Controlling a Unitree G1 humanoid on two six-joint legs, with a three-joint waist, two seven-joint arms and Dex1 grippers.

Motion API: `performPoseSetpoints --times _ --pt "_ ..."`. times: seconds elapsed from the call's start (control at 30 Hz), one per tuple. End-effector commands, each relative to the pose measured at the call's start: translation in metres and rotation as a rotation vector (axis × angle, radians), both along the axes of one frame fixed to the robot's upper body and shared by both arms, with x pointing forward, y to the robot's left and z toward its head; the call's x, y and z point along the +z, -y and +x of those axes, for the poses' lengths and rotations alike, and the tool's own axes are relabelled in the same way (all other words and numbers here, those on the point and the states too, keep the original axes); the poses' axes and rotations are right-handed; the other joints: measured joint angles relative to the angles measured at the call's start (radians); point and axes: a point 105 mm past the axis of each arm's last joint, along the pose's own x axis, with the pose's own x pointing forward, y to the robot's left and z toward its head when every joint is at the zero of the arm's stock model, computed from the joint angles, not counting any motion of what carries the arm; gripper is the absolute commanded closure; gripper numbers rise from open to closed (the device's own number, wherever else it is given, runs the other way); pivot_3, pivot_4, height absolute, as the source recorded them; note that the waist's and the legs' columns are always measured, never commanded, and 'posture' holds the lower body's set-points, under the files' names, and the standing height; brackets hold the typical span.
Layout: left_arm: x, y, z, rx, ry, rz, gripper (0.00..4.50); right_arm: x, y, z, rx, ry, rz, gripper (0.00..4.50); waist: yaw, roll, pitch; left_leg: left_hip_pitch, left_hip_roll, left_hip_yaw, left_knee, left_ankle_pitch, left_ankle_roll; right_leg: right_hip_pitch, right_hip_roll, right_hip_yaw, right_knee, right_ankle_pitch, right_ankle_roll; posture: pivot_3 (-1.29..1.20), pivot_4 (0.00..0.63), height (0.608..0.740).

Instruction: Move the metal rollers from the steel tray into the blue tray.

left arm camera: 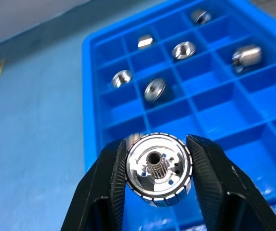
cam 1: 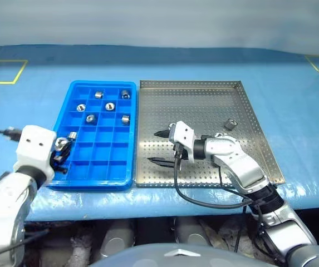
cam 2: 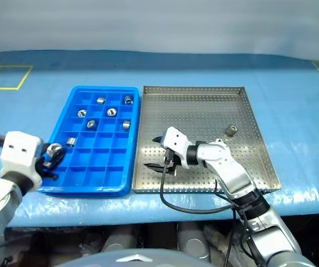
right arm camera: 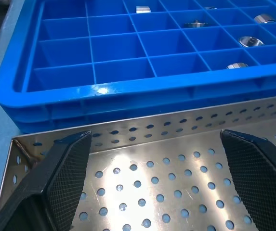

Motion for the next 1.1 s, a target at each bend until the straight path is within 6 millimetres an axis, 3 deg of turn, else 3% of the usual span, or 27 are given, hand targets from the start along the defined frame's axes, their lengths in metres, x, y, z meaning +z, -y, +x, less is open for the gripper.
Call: performPoseSetpoints --times 0.03,0.37,0.6,0.7,0.87,1.1 --pt "0.012 -0.001 -0.006 0.034 0.077 0.017 2.82 0.011 -0.006 0.001 0.039 0.044 0.015 0.0 0.02 0.0 0.0 -0.001 0.0 -0.002 0.0 0.0 -0.001 0.001 0.0 -0.003 0.0 -0.001 -0.001 0.14 0.15 0.74" --pt "-0.001 0.005 -0.008 0.023 0.032 -0.034 2.82 0.012 -0.002 -0.001 0.03 0.052 0.013 0.0 0.042 0.0 0.0 -0.001 0.0 -0.015 0.0 0.005 -0.008 0.004 -0.001 -0.017 0.002 -0.004 -0.008 0.1 0.15 0.74" --pt "0.006 0.008 0.0 -0.01 0.06 -0.013 0.56 0.014 0.001 -0.001 0.005 0.059 0.022 0.0 0.04 0.001 0.0 -0.001 0.001 -0.021 -0.002 0.007 -0.012 0.005 -0.001 -0.024 0.003 -0.007 -0.011 0.08 0.15 0.74" --pt "0.016 0.014 0.005 -0.039 0.12 -0.031 0.56 0.014 0.003 0.0 -0.008 0.064 0.025 0.0 0.04 0.001 0.0 -0.001 0.0 -0.023 -0.002 0.007 -0.013 0.006 -0.001 -0.026 0.003 -0.007 -0.012 0.08 0.15 0.74" --pt "0.041 0.058 0.029 -0.262 0.258 -0.124 0.56 0.019 0.011 0.005 -0.071 0.087 0.033 0.0 0.042 0.001 0.0 -0.001 0.0 -0.029 -0.002 0.008 -0.015 0.009 -0.002 -0.031 0.002 -0.007 -0.013 0.05 0.15 0.74" --pt "0.043 0.132 0.084 -0.534 0.268 -0.262 0.56 0.019 0.026 0.011 -0.173 0.118 0.018 0.0 0.025 0.002 0.0 0.002 -0.001 -0.032 -0.002 0.011 -0.018 0.014 0.0 -0.035 0.002 -0.008 -0.014 -0.04 0.15 0.74"
